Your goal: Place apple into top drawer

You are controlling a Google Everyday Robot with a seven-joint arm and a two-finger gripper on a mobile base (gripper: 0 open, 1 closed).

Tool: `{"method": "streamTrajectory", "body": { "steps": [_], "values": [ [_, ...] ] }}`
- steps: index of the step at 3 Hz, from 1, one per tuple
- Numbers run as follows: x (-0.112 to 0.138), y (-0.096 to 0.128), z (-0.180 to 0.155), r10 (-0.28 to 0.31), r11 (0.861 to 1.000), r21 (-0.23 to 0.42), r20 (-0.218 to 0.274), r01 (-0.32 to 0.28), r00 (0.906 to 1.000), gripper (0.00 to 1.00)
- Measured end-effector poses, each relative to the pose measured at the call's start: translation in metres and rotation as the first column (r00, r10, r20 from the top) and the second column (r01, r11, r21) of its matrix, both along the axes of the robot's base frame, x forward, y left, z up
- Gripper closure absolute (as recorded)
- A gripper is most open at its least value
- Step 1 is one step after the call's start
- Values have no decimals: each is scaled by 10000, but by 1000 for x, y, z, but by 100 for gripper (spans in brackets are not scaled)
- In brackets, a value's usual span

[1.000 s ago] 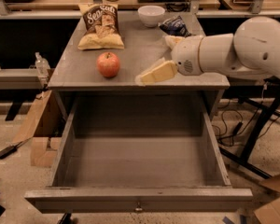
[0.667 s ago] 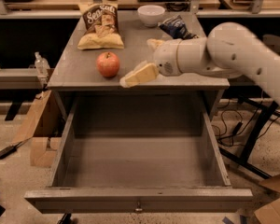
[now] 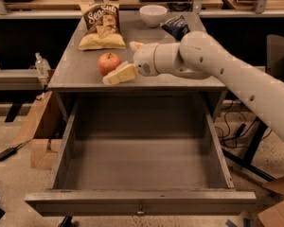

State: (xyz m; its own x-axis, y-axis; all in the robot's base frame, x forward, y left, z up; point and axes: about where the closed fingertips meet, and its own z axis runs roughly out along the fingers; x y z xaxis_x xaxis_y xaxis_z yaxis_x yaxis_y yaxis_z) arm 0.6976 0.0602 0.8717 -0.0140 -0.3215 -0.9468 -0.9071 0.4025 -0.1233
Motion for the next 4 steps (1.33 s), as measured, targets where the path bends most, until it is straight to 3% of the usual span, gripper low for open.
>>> {"method": "streamTrajectory", "body": {
  "steps": [1,2,4],
  "values": [
    [10,15,-5,10,9997,258,-2,-10,10000,0],
    [13,33,-16,89,9985,539,-190,-79,9998,27],
    [13,49,-24,76,9948,1015,-380,-37,9993,73]
  ]
}}
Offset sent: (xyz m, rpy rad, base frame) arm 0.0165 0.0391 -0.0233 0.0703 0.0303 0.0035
